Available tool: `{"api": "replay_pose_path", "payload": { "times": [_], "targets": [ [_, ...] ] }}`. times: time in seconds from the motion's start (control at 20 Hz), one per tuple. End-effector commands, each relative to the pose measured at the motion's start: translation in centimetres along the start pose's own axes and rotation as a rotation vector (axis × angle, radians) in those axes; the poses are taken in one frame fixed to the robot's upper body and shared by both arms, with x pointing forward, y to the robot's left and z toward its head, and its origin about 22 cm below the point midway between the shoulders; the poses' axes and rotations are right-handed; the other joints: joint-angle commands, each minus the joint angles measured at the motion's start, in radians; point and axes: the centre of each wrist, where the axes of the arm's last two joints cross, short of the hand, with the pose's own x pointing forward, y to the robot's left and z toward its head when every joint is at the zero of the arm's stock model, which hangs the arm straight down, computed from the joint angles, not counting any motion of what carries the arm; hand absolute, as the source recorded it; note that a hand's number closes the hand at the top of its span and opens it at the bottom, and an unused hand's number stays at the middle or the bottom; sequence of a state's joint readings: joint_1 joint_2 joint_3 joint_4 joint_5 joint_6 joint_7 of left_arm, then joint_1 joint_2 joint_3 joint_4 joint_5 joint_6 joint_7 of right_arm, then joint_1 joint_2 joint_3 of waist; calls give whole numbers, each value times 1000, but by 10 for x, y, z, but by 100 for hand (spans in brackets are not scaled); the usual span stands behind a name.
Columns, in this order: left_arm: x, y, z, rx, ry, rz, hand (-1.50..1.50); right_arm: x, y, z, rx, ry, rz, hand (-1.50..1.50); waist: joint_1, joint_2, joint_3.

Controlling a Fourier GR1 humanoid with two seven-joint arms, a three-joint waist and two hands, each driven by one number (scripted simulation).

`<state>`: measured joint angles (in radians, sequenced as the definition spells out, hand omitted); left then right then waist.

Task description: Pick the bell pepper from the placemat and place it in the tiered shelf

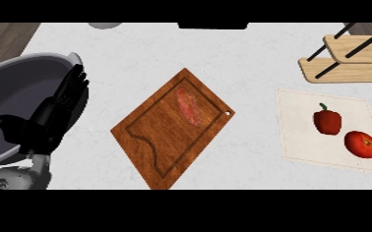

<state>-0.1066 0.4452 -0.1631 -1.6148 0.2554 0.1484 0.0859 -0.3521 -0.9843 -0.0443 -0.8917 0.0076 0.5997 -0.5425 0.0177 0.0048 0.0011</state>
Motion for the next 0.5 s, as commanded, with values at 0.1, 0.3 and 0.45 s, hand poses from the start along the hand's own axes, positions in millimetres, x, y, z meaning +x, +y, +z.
{"api": "replay_pose_path", "payload": {
  "times": [0.1,0.3,0.45],
  "targets": [
    [-10,0,24,-17,25,-1,0,6,13,-21,171,11,61,-150,0,-4,-1],
    [1,14,3,6,25,-6,0,22,14,-35,208,34,124,-150,-11,-4,-1],
    [-3,4,6,24,5,-8,0,7,47,-33,207,59,203,-150,-17,-5,-1]
  ]
}}
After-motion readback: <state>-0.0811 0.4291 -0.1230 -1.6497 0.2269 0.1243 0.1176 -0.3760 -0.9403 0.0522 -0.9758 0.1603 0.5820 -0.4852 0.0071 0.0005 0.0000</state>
